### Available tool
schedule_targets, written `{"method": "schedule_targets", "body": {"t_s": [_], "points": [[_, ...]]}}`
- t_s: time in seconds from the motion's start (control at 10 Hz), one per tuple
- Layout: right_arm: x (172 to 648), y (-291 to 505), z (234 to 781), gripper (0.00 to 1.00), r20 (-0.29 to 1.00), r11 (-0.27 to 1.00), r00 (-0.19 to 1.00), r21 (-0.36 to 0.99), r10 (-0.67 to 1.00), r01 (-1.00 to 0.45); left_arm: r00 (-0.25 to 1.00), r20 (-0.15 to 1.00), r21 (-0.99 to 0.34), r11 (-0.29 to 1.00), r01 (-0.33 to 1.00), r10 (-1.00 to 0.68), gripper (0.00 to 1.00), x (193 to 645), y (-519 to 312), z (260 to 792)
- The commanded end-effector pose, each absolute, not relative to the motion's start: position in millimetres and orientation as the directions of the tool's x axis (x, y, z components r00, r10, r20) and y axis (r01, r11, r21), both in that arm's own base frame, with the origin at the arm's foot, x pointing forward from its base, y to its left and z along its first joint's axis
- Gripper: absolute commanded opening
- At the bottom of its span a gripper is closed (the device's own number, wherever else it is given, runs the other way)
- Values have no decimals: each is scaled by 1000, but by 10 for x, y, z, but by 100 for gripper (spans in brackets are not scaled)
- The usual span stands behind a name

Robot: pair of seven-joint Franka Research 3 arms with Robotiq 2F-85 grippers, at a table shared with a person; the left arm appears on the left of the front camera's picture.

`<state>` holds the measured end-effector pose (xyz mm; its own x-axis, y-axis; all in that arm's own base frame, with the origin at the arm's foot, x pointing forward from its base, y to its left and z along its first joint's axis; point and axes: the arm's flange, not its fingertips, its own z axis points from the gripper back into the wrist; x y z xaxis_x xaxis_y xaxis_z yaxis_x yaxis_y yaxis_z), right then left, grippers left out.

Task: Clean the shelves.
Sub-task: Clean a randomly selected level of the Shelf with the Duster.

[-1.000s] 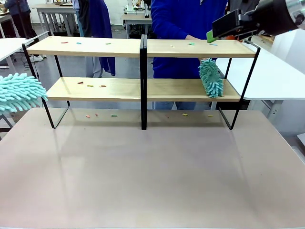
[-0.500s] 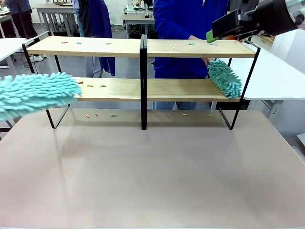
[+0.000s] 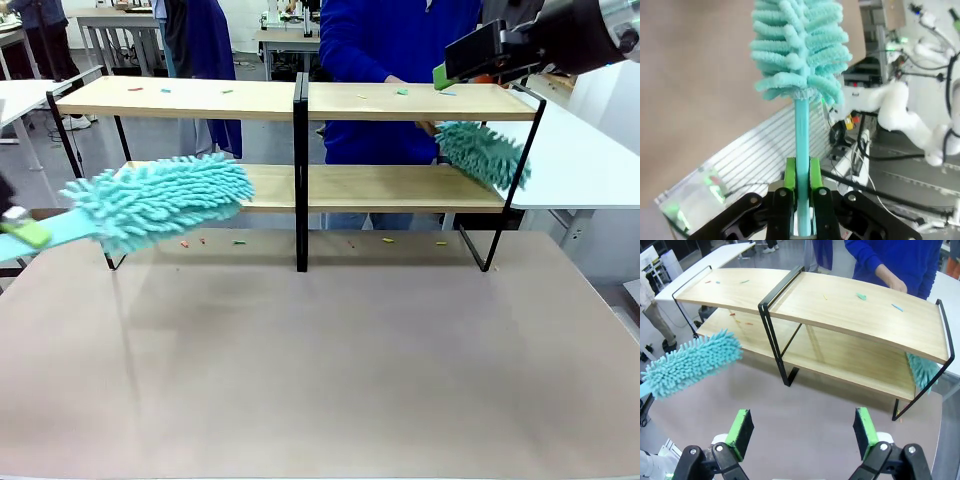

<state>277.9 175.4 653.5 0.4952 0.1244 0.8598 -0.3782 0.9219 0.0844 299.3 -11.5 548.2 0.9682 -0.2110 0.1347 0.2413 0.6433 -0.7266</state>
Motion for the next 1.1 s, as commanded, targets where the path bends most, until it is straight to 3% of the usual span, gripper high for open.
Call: {"method": "schedule_targets", "body": {"t_s": [0.0, 0.1, 0.6, 1.0], "points": [[2783, 1742, 6534, 100, 860, 922, 496, 86, 123, -377, 988, 117, -741, 653, 155, -102, 12, 3132, -412, 5376], [2783, 1742, 6534, 100, 860, 922, 496, 86, 123, -377, 968, 135, -727, 643, 241, -211, 12, 2993, -115, 5482], [2783, 1742, 6534, 100, 860, 922, 496, 86, 123, -377, 973, 113, -692, 687, 222, -201, 12, 3138, -382, 5344], [2783, 1742, 6534, 100, 860, 922, 496, 86, 123, -377, 963, 265, -614, 763, 201, -41, 12, 3600, -745, 5168]]}}
